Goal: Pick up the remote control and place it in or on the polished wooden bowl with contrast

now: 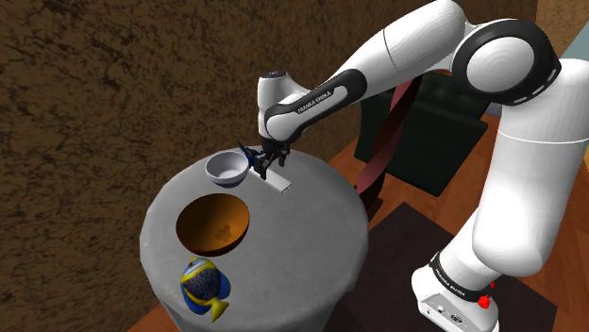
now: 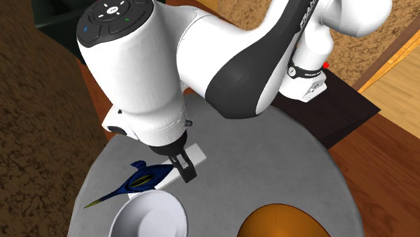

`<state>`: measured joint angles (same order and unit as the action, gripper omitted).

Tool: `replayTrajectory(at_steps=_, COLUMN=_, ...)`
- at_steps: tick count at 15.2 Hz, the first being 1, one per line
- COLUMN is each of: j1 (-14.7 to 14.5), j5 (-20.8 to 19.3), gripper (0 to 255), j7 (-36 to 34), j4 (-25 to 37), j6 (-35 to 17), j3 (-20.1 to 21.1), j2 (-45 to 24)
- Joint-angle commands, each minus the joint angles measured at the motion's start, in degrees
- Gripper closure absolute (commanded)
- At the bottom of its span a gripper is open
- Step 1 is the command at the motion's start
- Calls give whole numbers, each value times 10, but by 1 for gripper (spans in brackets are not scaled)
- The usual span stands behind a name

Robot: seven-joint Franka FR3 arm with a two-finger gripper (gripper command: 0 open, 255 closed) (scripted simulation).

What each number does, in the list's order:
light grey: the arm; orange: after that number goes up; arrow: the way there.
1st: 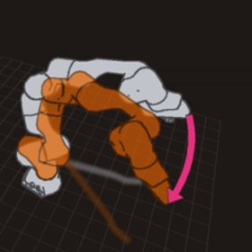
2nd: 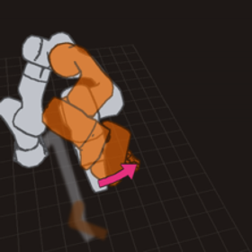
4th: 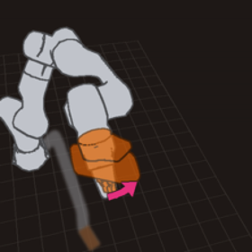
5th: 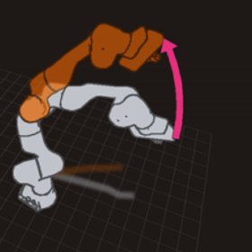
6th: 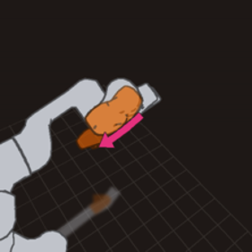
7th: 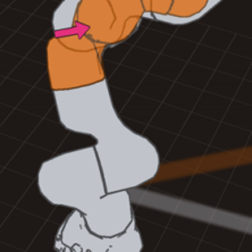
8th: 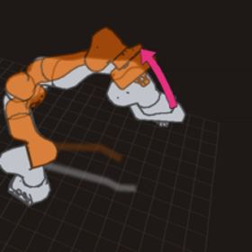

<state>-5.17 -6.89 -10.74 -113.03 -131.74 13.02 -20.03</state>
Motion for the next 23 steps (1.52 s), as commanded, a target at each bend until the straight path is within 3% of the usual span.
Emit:
replayTrajectory(at_steps=1, j1=-2, j5=-4, gripper=0, j7=-3, j4=3, j6=-11, j3=-2, j2=-14)
replayTrajectory(at_steps=6, j1=-5, j5=-12, gripper=0, j7=-9, j4=-3, j6=-40, j3=-6, j2=-37)
replayTrajectory(at_steps=13, j1=-5, j5=-12, gripper=0, j7=-9, j4=-3, j6=-39, j3=-6, j2=-37)
replayTrajectory(at_steps=14, j1=-5, j5=-12, gripper=255, j7=-9, j4=-3, j6=-39, j3=-6, j2=-37)
replayTrajectory(at_steps=23, j1=-5, j5=-12, gripper=255, j7=-9, j4=-3, j6=-39, j3=-6, j2=-37)
